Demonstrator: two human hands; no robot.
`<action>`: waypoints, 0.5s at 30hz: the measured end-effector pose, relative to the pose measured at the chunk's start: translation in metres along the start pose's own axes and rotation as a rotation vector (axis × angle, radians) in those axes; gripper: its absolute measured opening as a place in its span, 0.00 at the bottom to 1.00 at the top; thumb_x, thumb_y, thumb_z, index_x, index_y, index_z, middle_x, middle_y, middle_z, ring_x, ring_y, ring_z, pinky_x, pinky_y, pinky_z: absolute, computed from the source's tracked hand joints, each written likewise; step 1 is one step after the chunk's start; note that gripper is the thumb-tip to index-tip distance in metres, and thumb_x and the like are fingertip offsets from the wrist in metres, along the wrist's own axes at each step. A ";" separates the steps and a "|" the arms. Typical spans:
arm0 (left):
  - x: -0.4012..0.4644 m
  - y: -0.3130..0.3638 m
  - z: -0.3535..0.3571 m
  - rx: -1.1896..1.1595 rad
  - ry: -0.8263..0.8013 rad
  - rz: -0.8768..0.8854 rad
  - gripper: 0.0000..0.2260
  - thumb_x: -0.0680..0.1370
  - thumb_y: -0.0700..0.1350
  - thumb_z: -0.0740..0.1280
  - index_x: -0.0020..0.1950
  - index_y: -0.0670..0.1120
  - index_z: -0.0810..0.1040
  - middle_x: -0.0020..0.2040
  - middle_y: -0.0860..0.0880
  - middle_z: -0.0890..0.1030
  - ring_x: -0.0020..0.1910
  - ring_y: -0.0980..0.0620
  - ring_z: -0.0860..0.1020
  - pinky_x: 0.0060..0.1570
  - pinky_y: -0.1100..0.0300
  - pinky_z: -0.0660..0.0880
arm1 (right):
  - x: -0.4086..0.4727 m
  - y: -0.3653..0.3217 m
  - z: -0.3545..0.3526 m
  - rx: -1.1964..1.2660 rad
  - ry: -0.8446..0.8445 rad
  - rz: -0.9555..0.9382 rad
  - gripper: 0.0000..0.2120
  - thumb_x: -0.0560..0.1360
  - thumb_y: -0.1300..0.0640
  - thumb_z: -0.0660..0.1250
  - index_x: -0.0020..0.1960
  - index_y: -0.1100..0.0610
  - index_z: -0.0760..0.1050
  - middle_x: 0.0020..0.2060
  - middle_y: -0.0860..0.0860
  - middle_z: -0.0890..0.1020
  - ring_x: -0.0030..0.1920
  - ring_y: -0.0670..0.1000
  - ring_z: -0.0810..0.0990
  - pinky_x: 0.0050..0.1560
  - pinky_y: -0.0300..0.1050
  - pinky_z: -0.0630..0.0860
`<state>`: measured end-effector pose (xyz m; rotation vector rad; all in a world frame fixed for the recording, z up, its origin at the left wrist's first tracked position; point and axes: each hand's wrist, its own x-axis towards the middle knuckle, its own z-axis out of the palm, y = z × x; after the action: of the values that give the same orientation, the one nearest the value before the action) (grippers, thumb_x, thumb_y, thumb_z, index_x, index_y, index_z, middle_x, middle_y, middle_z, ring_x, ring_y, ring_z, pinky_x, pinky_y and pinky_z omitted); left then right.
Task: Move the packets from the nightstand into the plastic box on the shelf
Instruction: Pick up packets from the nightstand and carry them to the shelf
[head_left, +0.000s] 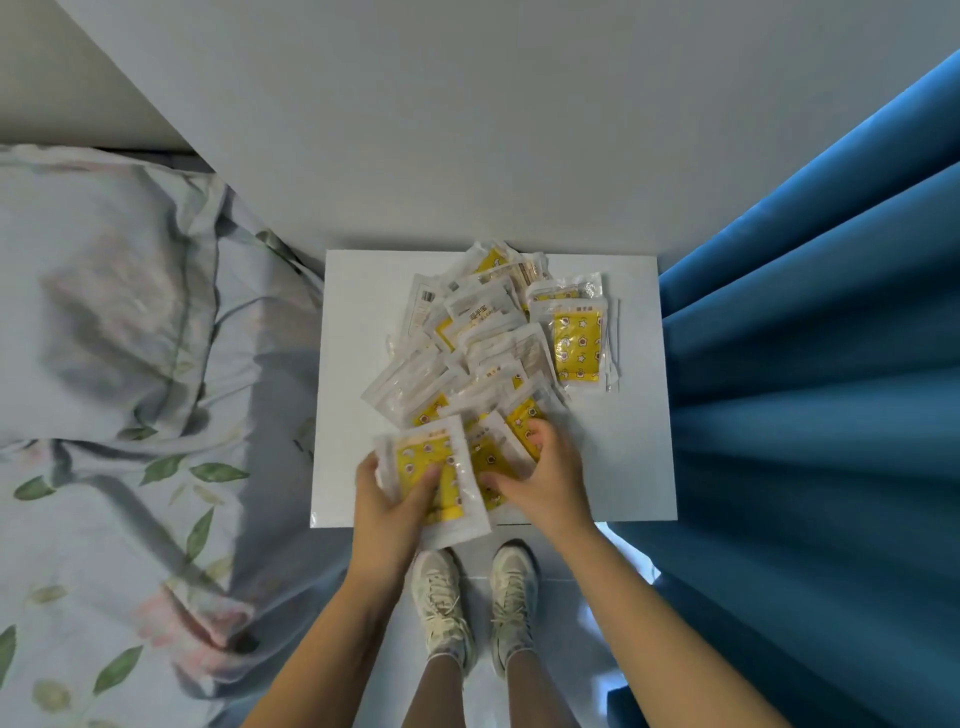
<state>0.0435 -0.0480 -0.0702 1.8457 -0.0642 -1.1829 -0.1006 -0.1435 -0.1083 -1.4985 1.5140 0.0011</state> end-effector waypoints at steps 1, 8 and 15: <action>-0.001 -0.006 -0.007 -0.024 0.011 -0.002 0.28 0.76 0.40 0.72 0.72 0.49 0.64 0.65 0.43 0.77 0.57 0.46 0.81 0.57 0.47 0.78 | 0.002 0.003 0.007 -0.124 0.010 -0.010 0.37 0.64 0.47 0.80 0.67 0.52 0.66 0.64 0.50 0.72 0.65 0.53 0.70 0.60 0.51 0.76; -0.006 -0.035 -0.025 0.021 -0.027 0.063 0.14 0.76 0.34 0.70 0.50 0.54 0.83 0.54 0.50 0.84 0.49 0.54 0.83 0.40 0.68 0.79 | 0.006 0.010 0.024 -0.189 0.146 -0.020 0.26 0.67 0.51 0.78 0.58 0.52 0.67 0.59 0.51 0.76 0.57 0.55 0.78 0.56 0.56 0.77; -0.003 -0.036 -0.011 0.001 -0.073 -0.053 0.09 0.77 0.40 0.70 0.50 0.54 0.83 0.53 0.52 0.83 0.49 0.53 0.83 0.47 0.62 0.80 | 0.006 0.006 0.018 -0.266 0.169 -0.187 0.06 0.74 0.57 0.71 0.41 0.55 0.74 0.44 0.51 0.79 0.52 0.54 0.76 0.51 0.49 0.75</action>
<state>0.0355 -0.0184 -0.0929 1.8150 -0.0573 -1.2866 -0.0929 -0.1353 -0.1250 -1.8901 1.5460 -0.0365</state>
